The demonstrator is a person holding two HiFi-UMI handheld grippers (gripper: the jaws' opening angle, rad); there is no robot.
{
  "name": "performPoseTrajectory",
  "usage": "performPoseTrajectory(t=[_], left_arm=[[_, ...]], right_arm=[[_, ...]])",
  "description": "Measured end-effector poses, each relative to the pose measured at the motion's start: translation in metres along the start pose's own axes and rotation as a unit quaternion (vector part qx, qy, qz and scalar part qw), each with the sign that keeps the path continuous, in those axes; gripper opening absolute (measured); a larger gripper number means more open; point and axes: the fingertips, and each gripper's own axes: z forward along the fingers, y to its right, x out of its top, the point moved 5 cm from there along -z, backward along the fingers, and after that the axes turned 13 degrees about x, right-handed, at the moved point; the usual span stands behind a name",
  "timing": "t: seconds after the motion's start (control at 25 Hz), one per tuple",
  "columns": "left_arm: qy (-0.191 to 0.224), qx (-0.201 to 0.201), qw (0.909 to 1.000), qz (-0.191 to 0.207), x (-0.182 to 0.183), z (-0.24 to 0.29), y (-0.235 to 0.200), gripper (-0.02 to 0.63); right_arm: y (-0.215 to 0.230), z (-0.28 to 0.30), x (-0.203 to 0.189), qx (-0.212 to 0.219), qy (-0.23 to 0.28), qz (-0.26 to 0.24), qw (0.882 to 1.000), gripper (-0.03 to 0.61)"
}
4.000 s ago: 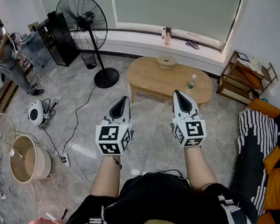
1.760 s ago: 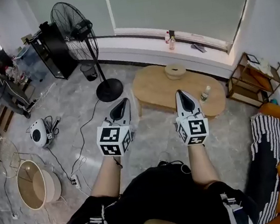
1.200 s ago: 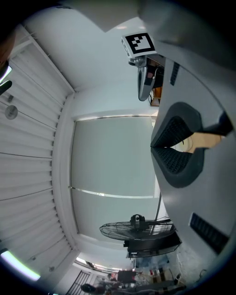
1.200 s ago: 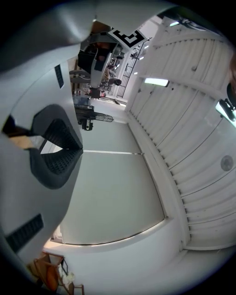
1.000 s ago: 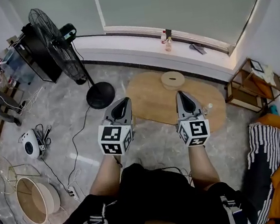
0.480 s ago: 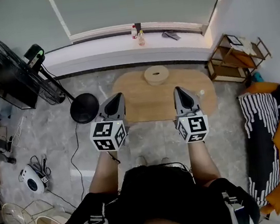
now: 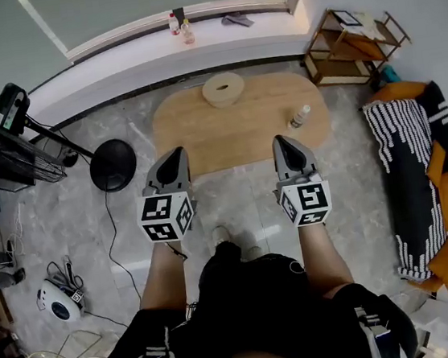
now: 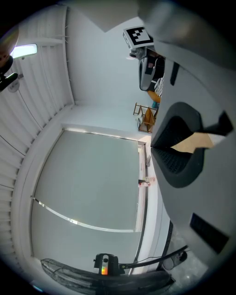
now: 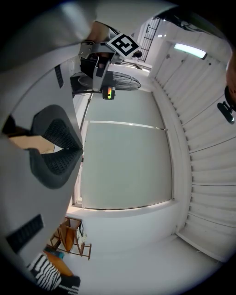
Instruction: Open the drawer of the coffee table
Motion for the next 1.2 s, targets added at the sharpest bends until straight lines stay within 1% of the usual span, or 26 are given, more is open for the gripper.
performPoseTrajectory(t=[0.12, 0.24, 0.36, 0.48, 0.56, 0.68, 0.8, 0.92, 1.04, 1.2], left_arm=[[-0.016, 0.011, 0.9998, -0.001, -0.027, 0.003, 0.013, 0.021], [-0.036, 0.022, 0.9991, -0.006, -0.062, -0.002, 0.032, 0.021], [-0.058, 0.033, 0.9976, 0.016, -0.107, -0.004, 0.049, 0.021], [-0.073, 0.066, 0.9943, 0.04, -0.151, -0.002, 0.056, 0.021], [-0.083, 0.081, 0.9927, 0.034, -0.178, 0.0, 0.055, 0.021], [-0.088, 0.094, 0.9915, 0.017, -0.218, 0.005, 0.042, 0.021], [-0.081, 0.113, 0.9901, 0.018, -0.264, 0.019, 0.023, 0.021], [-0.055, 0.129, 0.9898, 0.024, -0.322, 0.044, 0.01, 0.021], [-0.029, 0.131, 0.9901, 0.043, -0.395, 0.079, -0.002, 0.021], [0.006, 0.12, 0.9912, 0.056, -0.5, 0.125, -0.015, 0.021]], right_arm=[[0.006, -0.009, -0.026, 0.008, -0.011, 0.008, 1.0, 0.015], [0.011, -0.024, -0.059, 0.016, -0.025, 0.019, 0.999, 0.015], [0.014, -0.038, -0.106, 0.03, -0.043, 0.036, 0.998, 0.015], [0.017, -0.049, -0.156, 0.045, -0.058, 0.043, 0.996, 0.015], [0.017, -0.051, -0.185, 0.055, -0.066, 0.046, 0.995, 0.015], [0.013, -0.044, -0.225, 0.068, -0.069, 0.053, 0.994, 0.015], [0.011, -0.029, -0.271, 0.073, -0.059, 0.049, 0.994, 0.015], [0.017, -0.011, -0.336, 0.07, -0.037, 0.043, 0.996, 0.015], [0.023, 0.015, -0.419, 0.061, -0.006, 0.033, 0.998, 0.015], [0.027, 0.046, -0.533, 0.053, 0.036, 0.037, 0.997, 0.015]])
